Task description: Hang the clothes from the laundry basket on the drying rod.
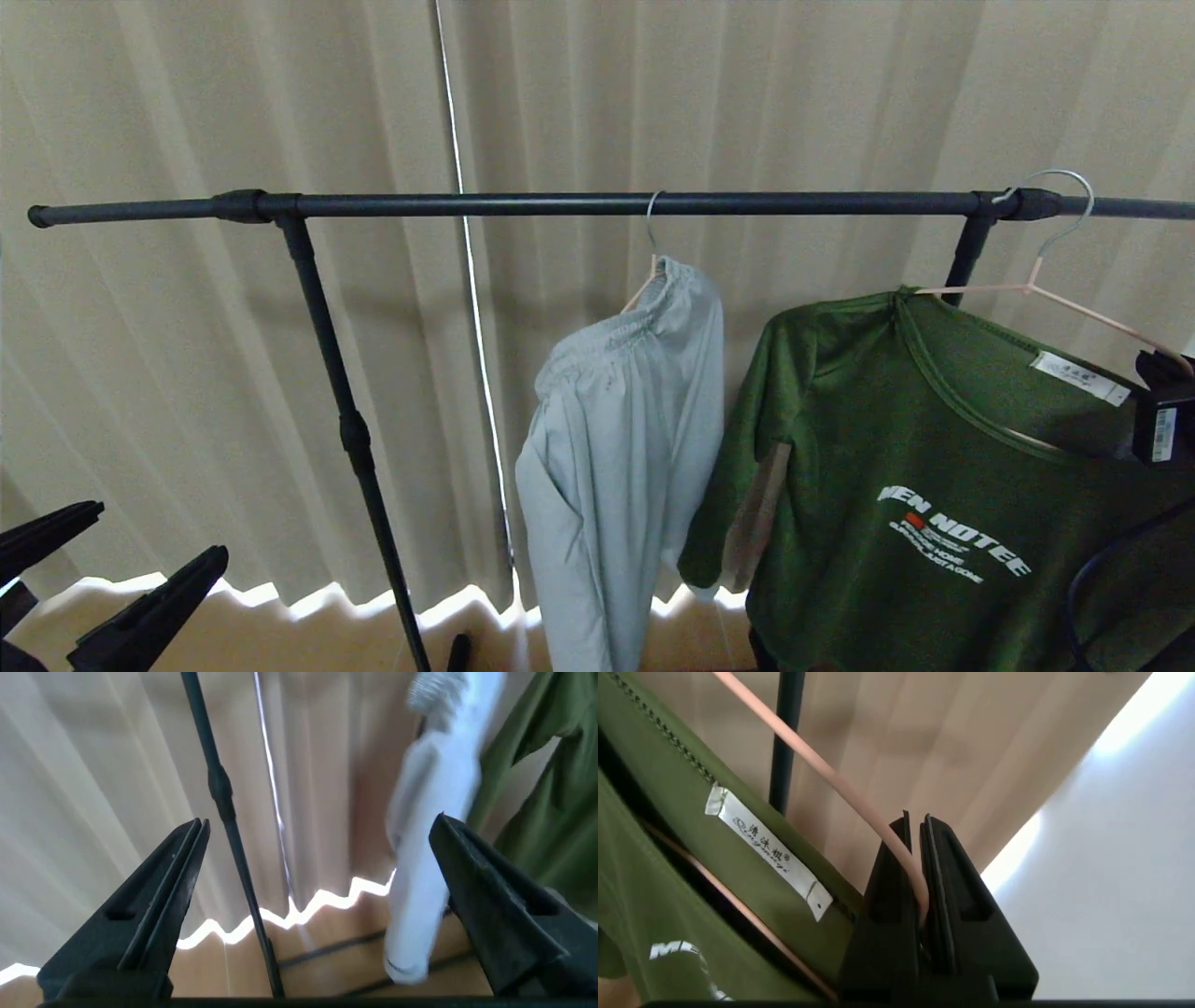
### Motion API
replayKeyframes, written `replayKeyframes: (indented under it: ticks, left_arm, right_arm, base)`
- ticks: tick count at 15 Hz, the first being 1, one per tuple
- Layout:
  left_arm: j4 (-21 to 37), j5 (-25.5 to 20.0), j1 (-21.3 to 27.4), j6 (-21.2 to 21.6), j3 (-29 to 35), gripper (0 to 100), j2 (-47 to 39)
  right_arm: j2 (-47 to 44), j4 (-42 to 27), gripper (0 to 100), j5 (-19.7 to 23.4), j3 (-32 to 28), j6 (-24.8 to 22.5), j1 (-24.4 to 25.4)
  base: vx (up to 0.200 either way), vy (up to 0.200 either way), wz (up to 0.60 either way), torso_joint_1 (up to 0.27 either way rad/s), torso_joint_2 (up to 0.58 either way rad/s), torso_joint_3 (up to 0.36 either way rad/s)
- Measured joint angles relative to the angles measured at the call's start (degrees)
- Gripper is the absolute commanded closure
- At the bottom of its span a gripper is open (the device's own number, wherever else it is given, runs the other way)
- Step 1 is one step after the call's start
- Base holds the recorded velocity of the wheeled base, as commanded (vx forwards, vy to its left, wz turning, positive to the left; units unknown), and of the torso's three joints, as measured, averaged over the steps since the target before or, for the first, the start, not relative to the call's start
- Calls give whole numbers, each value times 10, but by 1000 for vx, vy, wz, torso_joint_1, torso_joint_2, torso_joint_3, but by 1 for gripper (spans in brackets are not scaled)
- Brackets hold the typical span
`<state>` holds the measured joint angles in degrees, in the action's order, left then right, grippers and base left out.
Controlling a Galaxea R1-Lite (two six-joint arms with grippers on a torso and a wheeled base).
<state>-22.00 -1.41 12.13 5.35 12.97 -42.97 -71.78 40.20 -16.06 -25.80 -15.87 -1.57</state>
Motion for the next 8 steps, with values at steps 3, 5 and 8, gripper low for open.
replayKeyframes:
  ticks: [3, 5, 8]
  left_arm:
    - [0, 0, 0, 0, -1, 0, 0]
    - [0, 0, -1, 0, 0, 0, 0]
    - [0, 0, -1, -1, 0, 0, 1]
  right_arm:
    - [-33, 1, 100, -1, -38, 0, 8]
    - [-76, 4, 100, -5, -74, 0, 10]
    - [-156, 7, 100, -31, -140, 1, 13]
  base:
    - [0, 0, 0, 0, 0, 0]
    - [0, 0, 0, 0, 0, 0]
    - [0, 0, 0, 0, 0, 0]
